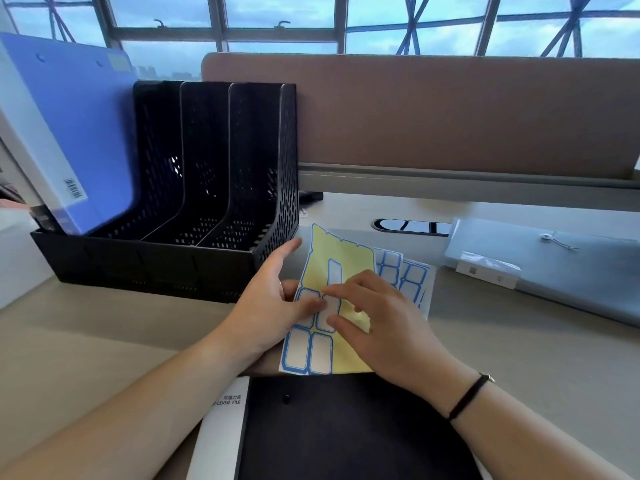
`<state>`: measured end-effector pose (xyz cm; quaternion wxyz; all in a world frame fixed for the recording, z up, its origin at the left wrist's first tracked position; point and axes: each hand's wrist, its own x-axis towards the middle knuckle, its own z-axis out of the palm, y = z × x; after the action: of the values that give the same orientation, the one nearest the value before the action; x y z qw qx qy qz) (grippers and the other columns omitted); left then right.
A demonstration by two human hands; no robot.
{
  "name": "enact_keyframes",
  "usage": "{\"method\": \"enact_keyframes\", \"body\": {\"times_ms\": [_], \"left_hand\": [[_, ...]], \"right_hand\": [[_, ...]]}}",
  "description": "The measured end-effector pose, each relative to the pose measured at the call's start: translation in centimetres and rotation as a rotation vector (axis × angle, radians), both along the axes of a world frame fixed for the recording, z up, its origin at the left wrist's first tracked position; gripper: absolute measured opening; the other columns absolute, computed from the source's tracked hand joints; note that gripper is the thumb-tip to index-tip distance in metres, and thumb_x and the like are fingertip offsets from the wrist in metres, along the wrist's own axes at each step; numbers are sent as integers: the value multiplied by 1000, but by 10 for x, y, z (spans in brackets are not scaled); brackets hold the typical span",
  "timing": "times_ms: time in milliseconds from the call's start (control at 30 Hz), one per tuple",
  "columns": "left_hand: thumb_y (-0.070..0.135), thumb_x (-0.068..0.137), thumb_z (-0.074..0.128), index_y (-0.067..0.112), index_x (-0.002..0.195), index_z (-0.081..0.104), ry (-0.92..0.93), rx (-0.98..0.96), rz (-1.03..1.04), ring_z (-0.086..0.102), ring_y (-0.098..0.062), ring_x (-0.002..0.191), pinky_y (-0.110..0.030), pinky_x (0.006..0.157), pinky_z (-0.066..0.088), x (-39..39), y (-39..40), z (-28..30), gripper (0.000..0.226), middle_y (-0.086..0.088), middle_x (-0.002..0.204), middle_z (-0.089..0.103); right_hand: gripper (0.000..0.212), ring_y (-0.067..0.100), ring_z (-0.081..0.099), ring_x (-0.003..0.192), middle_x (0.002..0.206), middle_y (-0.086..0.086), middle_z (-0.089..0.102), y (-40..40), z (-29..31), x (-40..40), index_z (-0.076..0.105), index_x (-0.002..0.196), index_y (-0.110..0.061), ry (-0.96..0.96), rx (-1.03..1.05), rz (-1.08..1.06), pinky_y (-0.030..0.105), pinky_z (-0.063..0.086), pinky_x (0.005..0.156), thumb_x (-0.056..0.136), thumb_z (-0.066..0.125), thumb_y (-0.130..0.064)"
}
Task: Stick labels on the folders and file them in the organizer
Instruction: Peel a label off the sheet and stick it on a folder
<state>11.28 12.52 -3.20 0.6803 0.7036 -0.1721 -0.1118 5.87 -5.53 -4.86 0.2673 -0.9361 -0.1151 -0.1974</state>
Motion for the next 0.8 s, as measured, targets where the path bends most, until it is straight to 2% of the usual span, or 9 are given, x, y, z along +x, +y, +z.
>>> {"method": "enact_keyframes", "body": {"times_ms": [133,300,433,533,667,800], "left_hand": [[-3,84,75,39,150,27,-16,-14,-33,72,-39,97,-57,95,53,-2,1,2,92,-20,100,75],[-2,83,75,38,149,29,-15,-40,-57,71,-39,100,-59,95,52,-3,1,2,90,-20,104,75],[-3,86,72,36,148,32,-5,-50,-38,72,-41,98,-60,91,54,-4,2,4,84,-21,103,75],[-1,91,68,34,148,34,-21,-16,13,74,-35,94,-56,87,57,-4,1,5,75,-15,100,77],[4,92,67,35,145,35,-75,45,134,75,-30,92,-57,86,57,3,4,-1,70,-9,94,78],[10,91,66,37,144,35,-197,203,254,74,-20,87,-50,86,57,6,5,-5,66,1,87,79]], "right_hand": [[30,5,58,87,104,-20,55,-1,-1,2,65,121,-40,-62,-10,-20,28,50,74,91,67,-36],[14,2,58,80,97,-20,58,0,-1,2,68,102,-33,-152,26,-36,26,49,66,89,70,-28],[8,6,58,77,91,-17,58,2,2,1,64,90,-30,-200,38,-29,31,51,64,89,71,-26],[7,6,59,79,88,-16,59,2,3,0,64,88,-28,-194,64,-23,32,52,68,89,70,-25],[8,1,58,84,85,-18,60,1,4,1,62,88,-28,-144,155,-80,25,50,75,91,68,-24],[14,1,60,80,86,-14,63,0,10,1,57,86,-31,-115,310,-179,13,43,67,92,67,-23]]}}
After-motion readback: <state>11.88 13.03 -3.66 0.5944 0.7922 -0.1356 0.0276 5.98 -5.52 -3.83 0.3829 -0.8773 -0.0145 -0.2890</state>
